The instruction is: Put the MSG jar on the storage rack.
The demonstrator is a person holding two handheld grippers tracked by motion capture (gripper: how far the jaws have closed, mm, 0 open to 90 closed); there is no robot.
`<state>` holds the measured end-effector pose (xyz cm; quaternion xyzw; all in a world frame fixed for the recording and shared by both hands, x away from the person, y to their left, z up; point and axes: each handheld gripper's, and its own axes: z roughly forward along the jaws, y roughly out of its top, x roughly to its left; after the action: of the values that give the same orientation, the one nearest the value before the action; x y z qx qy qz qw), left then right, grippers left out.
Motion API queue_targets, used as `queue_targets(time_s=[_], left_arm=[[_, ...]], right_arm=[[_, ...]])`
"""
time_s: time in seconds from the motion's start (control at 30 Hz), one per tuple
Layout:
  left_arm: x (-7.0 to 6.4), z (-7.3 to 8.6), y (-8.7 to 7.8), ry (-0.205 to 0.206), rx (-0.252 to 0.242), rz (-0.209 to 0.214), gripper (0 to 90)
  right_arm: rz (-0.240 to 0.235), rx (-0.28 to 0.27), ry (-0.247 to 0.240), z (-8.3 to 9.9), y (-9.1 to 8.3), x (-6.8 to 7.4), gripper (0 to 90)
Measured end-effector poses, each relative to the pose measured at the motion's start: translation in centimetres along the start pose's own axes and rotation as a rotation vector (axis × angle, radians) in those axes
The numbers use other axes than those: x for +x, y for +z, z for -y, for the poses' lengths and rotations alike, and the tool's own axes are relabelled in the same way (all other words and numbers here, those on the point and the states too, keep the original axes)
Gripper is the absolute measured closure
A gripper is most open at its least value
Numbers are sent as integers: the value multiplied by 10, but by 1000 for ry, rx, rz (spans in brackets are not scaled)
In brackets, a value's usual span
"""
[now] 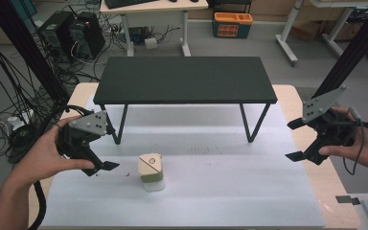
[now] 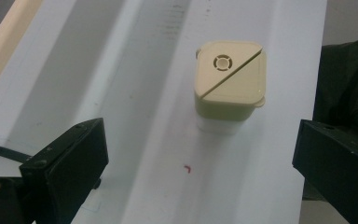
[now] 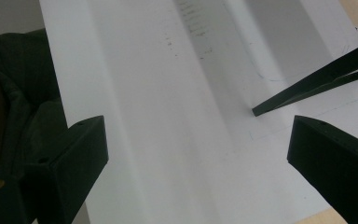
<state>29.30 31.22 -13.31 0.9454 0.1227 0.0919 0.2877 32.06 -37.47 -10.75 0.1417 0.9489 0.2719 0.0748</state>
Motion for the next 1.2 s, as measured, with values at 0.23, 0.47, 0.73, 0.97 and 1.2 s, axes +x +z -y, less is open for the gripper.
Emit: queue_targets(time_s=[0.23,0.47,0.73,0.97,1.2], left_arm=[[-1,0,0,2,-4,-2,36],[-4,2,4,-1,-9,-9,36],[-6,7,13,-9,-11,-4,35],[-10,14,35,-20,-13,12,35],[-14,19,57,-16,-18,31,34]], right_arm=[[4,-5,1,3,-3,5,48],[5,-2,2,5,-6,8,48],[3,-3,2,8,-6,11,49],[4,-3,2,8,-7,16,49],[9,-7,4,9,-12,22,49]])
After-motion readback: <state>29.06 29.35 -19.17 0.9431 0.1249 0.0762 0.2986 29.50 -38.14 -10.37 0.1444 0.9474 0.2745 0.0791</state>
